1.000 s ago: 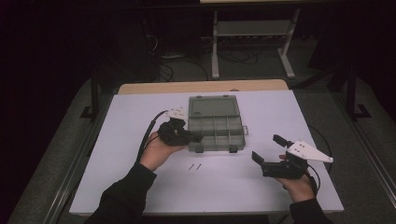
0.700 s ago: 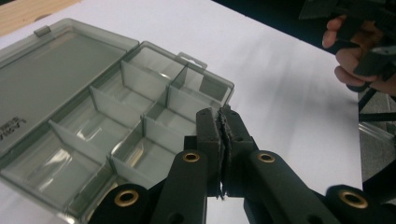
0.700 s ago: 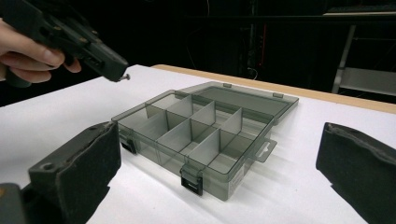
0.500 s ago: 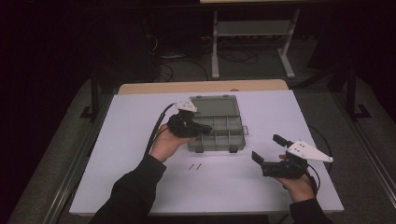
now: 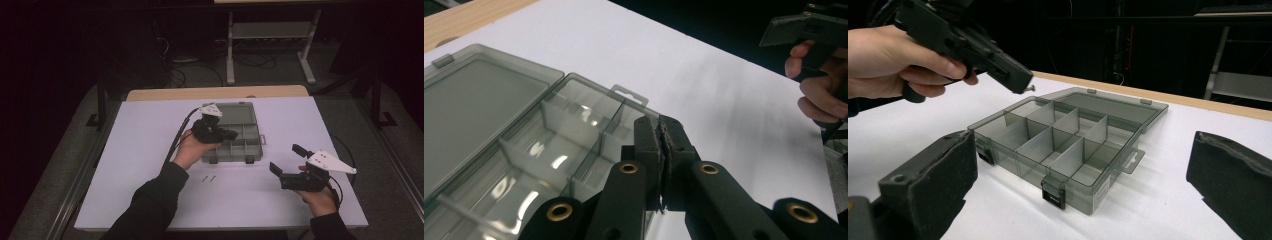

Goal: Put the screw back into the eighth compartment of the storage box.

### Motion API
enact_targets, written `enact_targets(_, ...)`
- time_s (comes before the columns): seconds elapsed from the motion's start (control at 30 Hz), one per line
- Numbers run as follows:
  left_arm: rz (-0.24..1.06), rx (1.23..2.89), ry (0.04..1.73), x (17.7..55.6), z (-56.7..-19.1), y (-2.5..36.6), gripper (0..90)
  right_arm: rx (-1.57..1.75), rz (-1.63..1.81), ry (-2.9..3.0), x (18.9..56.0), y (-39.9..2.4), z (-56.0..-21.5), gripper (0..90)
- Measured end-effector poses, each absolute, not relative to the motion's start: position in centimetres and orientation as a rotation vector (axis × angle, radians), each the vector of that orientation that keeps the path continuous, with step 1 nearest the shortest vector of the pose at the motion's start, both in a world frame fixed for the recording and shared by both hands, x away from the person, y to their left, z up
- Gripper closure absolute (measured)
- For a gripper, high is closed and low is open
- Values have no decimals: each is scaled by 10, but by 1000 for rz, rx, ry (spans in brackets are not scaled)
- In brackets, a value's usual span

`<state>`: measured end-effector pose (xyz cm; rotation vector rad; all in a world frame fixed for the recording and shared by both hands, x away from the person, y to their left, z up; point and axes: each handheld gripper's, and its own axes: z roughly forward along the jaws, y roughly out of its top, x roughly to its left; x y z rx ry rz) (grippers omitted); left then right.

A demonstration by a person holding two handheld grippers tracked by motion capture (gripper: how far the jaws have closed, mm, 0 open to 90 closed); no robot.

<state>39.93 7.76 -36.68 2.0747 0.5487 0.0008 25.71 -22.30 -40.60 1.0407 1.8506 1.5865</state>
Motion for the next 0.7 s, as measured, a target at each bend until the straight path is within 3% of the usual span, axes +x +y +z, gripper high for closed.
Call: enact_targets(0.7,-19,2140,535,412,-392,25,883,1038,1590,1853,257,-223,-406,0)
